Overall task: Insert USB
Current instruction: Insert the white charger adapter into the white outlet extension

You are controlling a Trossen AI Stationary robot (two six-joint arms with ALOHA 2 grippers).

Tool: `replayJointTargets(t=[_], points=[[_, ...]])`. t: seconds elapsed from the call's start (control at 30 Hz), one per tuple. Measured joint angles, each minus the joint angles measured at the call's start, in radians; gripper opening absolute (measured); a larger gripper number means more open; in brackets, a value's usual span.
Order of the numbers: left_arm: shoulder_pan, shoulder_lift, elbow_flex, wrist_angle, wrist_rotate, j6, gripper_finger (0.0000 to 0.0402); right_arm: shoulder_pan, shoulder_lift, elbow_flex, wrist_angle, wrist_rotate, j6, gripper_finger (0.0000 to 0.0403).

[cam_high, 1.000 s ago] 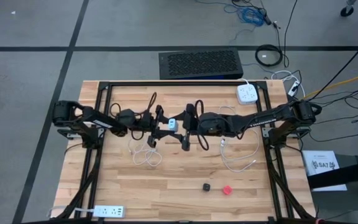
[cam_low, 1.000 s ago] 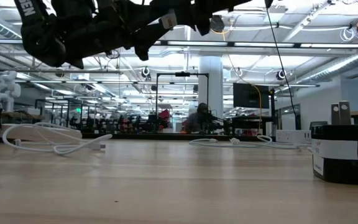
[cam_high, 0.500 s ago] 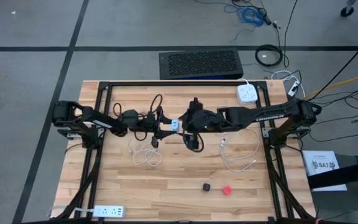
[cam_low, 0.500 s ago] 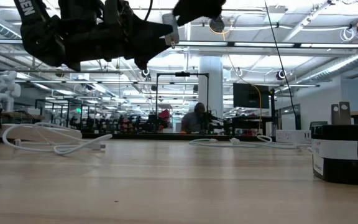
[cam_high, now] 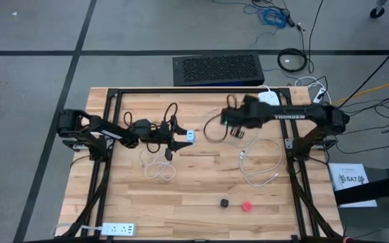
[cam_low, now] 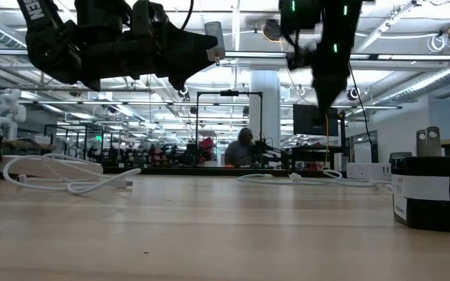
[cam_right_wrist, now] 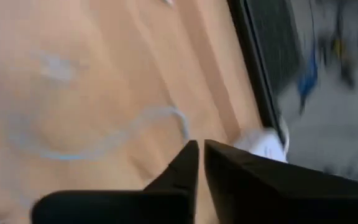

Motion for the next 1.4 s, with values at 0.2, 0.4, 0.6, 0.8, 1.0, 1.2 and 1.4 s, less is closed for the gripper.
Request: replayJointTargets(t=[0.2,0.4,0.6,0.8,1.0,1.2,1.4], points=[[0.002,0.000,0.000,-0.016,-0.010,0.003,0.0194,-0.257,-0.007,-0.186,0.095,-0.004,0.066,0.0005],[0.023,0.000,0.000,-0.055,-0.013,0.001,0.0194,-0.437,-0.015,-0.287,0.264,-0.007,0.025,0.0001],[0.040,0.001,-0.001,-0.068,-0.014,0.000,0.0194,-0.567,-0.017,-0.336,0.258,0.045,0.063,0.0000],[0.058,0.001,-0.001,-0.070,-0.014,0.000,0.0194,-0.634,-0.018,-0.349,0.280,0.079,0.024,0.0000],[0.061,0.001,-0.001,-0.071,-0.014,0.000,0.0194,-0.636,-0.018,-0.349,0.293,0.072,0.017,0.0000],[0.061,0.001,-0.001,-0.071,-0.014,0.002,0.0194,-0.635,-0.018,-0.362,0.370,-0.002,0.017,0.0000],[0.061,0.001,-0.001,-0.071,-0.015,0.001,0.0194,-0.621,-0.026,-0.434,0.477,-0.082,0.050,0.0000]])
